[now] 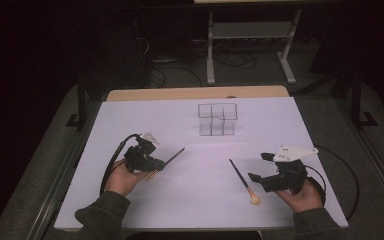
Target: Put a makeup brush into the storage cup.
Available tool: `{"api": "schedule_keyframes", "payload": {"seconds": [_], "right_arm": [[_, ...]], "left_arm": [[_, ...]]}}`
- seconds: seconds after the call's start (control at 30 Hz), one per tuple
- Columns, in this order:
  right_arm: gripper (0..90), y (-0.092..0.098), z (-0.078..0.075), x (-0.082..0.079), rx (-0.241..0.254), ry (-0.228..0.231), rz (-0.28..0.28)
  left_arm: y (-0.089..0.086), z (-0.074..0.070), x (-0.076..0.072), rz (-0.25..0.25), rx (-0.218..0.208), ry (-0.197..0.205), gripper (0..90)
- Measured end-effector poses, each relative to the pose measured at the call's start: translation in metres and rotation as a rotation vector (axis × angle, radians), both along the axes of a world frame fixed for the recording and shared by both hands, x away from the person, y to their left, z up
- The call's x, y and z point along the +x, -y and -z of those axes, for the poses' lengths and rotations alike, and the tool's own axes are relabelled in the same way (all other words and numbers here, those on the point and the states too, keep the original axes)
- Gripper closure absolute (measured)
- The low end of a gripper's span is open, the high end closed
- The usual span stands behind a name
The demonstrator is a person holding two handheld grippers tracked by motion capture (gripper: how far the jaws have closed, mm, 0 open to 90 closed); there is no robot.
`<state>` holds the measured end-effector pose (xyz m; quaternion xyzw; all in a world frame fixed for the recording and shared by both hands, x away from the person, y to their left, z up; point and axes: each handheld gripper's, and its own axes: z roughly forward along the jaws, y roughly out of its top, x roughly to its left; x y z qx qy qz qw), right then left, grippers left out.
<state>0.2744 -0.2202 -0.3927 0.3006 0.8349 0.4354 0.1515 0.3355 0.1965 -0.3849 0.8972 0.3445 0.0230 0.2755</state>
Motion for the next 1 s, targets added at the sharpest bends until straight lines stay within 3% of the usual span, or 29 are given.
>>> {"api": "schedule_keyframes", "payload": {"seconds": [0.4, 0.67, 0.7, 1.0], "right_arm": [[20.6, -0.032, -0.049, 0.006, -0.014, 0.032, -0.127], [21.2, -0.05, -0.062, 0.016, -0.044, 0.011, -0.192], [20.9, -0.051, -0.063, 0.017, -0.047, 0.01, -0.198], [20.3, -0.065, -0.078, 0.031, -0.047, -0.023, -0.247]], "left_arm": [[-0.006, -0.014, -0.005, 0.053, -0.014, 0.03, 83.1], [-0.004, -0.02, -0.008, 0.072, -0.028, 0.043, 83.1], [-0.002, -0.02, -0.009, 0.06, -0.046, 0.051, 83.1], [0.004, -0.03, -0.013, 0.103, -0.06, 0.058, 83.1]]}}
